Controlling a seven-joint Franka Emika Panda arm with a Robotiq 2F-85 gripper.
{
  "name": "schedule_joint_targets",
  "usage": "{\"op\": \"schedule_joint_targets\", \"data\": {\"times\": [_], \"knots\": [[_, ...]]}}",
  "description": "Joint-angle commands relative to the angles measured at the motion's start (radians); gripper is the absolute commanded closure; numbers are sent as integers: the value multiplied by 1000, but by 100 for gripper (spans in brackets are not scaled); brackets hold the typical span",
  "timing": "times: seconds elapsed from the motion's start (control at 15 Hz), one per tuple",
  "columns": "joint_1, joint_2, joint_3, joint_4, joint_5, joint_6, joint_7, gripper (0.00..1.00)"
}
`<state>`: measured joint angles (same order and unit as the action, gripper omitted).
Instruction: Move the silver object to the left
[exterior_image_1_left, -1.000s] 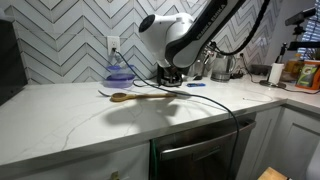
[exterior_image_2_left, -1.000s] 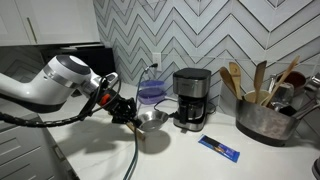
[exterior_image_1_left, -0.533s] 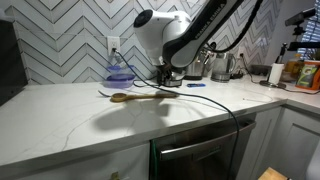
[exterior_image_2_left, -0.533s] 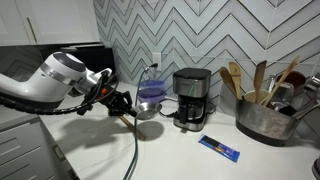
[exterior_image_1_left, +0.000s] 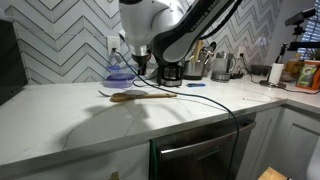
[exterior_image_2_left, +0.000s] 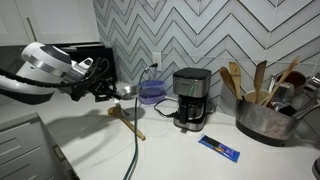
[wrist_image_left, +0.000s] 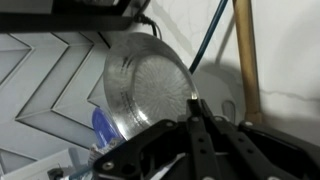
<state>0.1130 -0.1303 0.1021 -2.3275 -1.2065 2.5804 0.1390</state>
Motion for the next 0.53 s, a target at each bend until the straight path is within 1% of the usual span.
{"op": "schedule_joint_targets", "data": {"times": [0.0, 0.27, 0.47], "knots": [[4, 24, -1, 13, -79, 141, -64, 99], [-3, 88, -8, 55, -165, 328, -116, 99], [-14, 161, -17, 121, -229, 463, -151, 99]]}}
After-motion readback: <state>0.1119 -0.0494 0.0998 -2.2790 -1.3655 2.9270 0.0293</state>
